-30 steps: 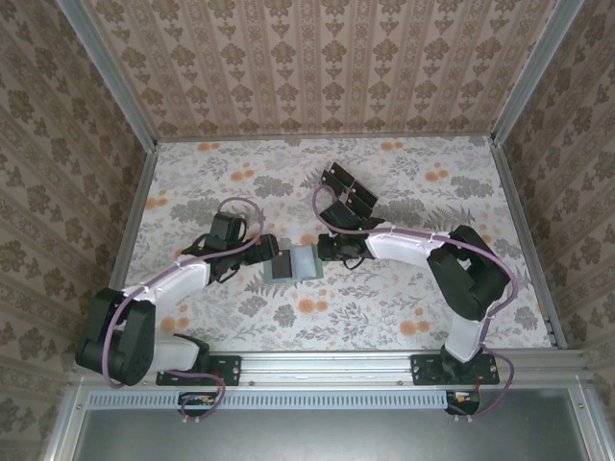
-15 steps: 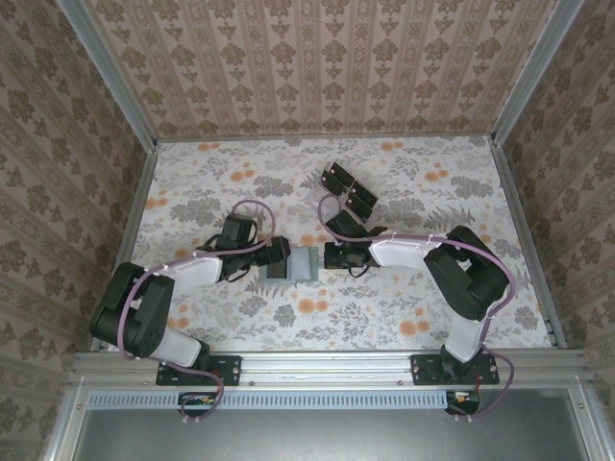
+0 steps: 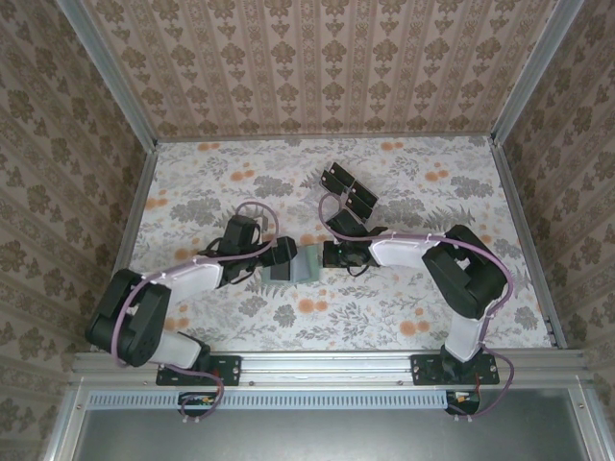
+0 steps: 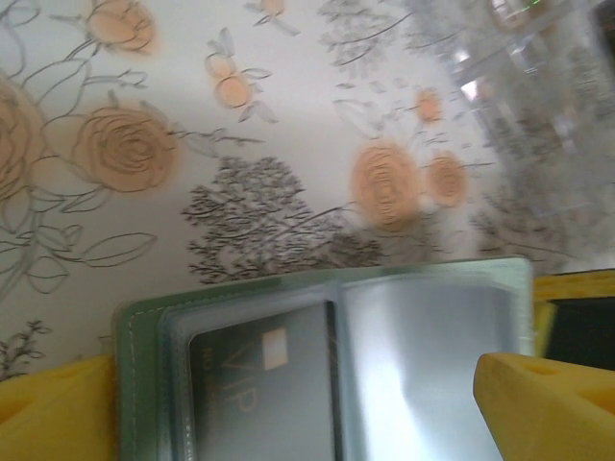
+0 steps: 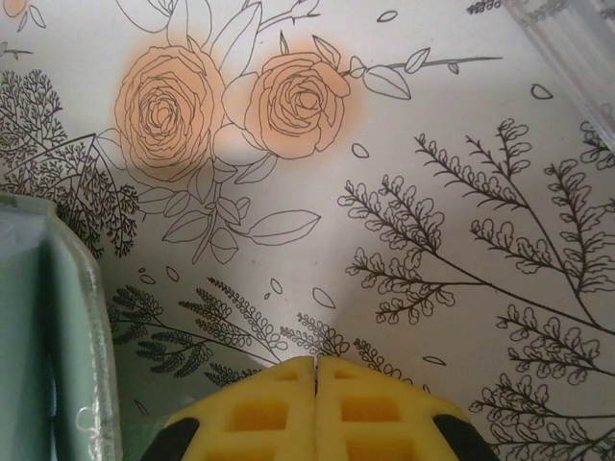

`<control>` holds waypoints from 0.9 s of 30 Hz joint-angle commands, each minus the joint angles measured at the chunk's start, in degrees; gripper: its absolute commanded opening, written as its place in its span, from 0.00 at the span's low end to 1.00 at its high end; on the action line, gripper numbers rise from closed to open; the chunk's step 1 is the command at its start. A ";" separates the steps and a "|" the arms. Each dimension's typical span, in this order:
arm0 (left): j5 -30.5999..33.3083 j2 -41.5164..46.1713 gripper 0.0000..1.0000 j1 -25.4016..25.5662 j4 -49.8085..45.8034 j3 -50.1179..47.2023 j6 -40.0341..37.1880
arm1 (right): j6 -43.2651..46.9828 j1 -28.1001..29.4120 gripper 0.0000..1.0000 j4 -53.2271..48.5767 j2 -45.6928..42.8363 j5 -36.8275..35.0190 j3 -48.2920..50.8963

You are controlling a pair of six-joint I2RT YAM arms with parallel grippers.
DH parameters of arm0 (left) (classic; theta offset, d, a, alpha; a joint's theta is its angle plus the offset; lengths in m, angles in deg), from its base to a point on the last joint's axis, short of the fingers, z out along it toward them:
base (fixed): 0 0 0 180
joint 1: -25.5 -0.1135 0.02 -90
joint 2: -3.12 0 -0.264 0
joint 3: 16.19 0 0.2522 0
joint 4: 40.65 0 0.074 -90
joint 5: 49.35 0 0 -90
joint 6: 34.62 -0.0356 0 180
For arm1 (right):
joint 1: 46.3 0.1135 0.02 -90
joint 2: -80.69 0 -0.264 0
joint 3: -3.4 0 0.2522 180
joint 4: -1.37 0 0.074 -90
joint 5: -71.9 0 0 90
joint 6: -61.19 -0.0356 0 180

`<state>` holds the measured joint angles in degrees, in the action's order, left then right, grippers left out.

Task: Put the credit cards into the card holder
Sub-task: Close the card holder at the center of the table.

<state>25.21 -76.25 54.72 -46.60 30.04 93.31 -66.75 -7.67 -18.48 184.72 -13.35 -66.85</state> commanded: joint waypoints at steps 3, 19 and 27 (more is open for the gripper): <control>-2.80 5.86 1.00 2.58 4.38 0.75 4.72 | -1.16 -0.44 0.00 2.22 2.17 2.10 0.59; 3.21 -6.42 1.00 12.97 13.70 3.31 9.17 | -1.75 -4.13 0.32 2.23 -5.77 1.89 4.58; 5.98 -7.54 1.00 13.15 13.63 2.99 9.33 | -2.06 -4.26 0.41 -1.35 -18.40 0.27 9.02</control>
<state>29.12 -83.31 67.59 -34.45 33.56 101.82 -68.28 -11.93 -17.06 171.32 -11.47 -59.41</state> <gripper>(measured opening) 0.997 0.408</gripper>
